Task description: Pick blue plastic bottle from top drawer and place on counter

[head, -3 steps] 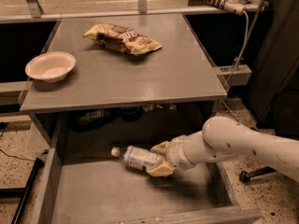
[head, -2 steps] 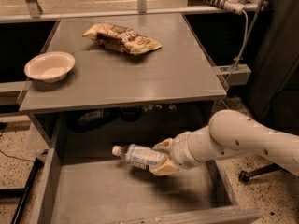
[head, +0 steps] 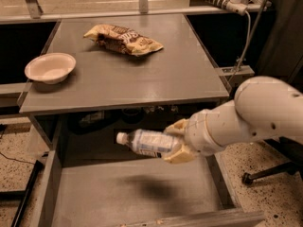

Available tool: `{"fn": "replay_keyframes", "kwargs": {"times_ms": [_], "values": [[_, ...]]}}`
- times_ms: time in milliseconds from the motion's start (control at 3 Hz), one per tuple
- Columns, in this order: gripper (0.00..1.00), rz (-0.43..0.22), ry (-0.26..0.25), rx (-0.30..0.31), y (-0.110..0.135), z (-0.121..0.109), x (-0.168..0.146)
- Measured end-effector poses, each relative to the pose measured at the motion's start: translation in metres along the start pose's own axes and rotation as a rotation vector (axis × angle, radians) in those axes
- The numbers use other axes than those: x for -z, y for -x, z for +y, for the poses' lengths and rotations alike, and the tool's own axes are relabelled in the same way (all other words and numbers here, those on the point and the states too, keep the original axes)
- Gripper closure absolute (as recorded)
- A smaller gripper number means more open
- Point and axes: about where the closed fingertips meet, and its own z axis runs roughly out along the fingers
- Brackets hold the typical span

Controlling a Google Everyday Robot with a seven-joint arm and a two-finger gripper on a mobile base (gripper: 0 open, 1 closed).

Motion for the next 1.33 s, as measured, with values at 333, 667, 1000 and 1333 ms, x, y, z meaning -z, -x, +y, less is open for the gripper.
{"fn": "replay_keyframes", "kwargs": {"times_ms": [333,667,1000,1333], "values": [[1.0,0.034,-0.067,0.061,0.036,-0.023,0.054],[1.0,0.056,-0.135,0.096,0.071,-0.062,0.098],[1.0,0.021,-0.208,0.07,0.089,-0.116,0.126],[1.0,-0.021,-0.242,0.005,0.09,-0.161,0.128]]}}
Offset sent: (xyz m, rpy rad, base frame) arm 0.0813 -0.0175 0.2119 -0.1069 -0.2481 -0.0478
